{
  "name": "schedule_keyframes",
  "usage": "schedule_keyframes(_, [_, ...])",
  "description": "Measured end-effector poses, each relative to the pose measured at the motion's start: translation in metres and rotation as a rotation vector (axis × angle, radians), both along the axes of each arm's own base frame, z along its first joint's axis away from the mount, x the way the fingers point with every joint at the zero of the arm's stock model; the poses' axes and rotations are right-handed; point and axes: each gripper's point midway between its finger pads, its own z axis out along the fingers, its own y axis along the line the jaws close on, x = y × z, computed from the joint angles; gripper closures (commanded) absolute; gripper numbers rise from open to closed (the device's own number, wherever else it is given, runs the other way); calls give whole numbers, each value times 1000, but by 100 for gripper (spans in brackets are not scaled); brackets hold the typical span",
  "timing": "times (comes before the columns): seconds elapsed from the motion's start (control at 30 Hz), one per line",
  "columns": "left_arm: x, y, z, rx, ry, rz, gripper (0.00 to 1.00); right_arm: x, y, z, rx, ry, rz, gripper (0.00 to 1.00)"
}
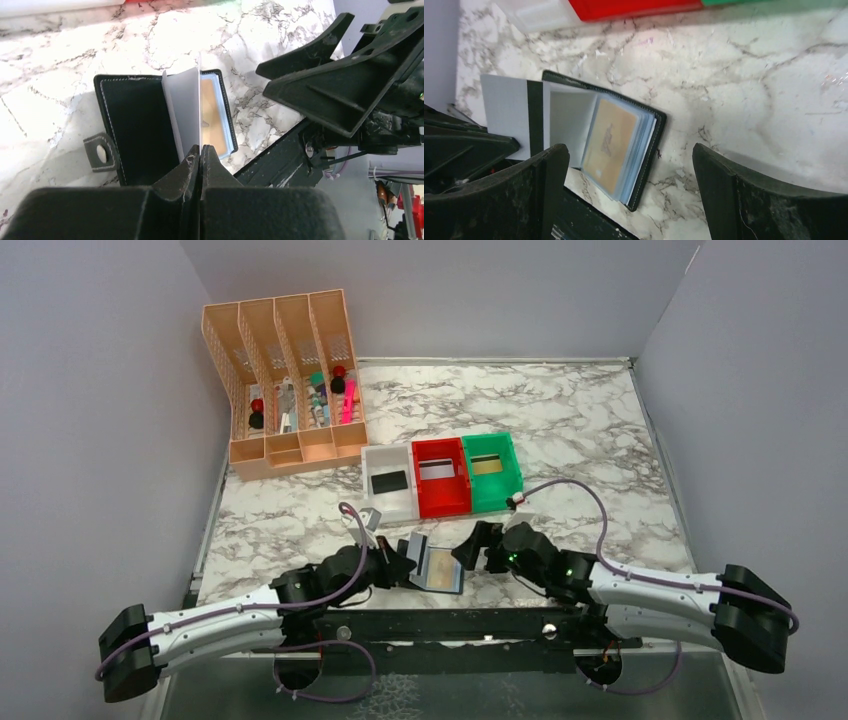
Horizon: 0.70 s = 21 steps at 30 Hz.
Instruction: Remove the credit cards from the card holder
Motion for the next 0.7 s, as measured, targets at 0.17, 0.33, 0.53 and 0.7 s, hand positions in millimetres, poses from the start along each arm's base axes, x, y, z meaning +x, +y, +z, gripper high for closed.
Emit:
schedule_keyframes(0.17, [19, -1, 7, -11, -7, 2, 100, 24, -20, 7, 87, -11, -34, 2])
schedule_keyframes(0.33, [33, -4, 26, -113, -27, -24, 100, 33, -23, 11, 163, 10, 20, 3])
schedule_keyframes(0.53, [20, -13, 33, -231, -38, -123, 100, 9, 9, 41, 351, -20, 235, 9])
schedule_keyframes(0.7, [10, -18, 43, -311, -49, -172, 100, -5, 26, 54, 446, -12, 360, 14])
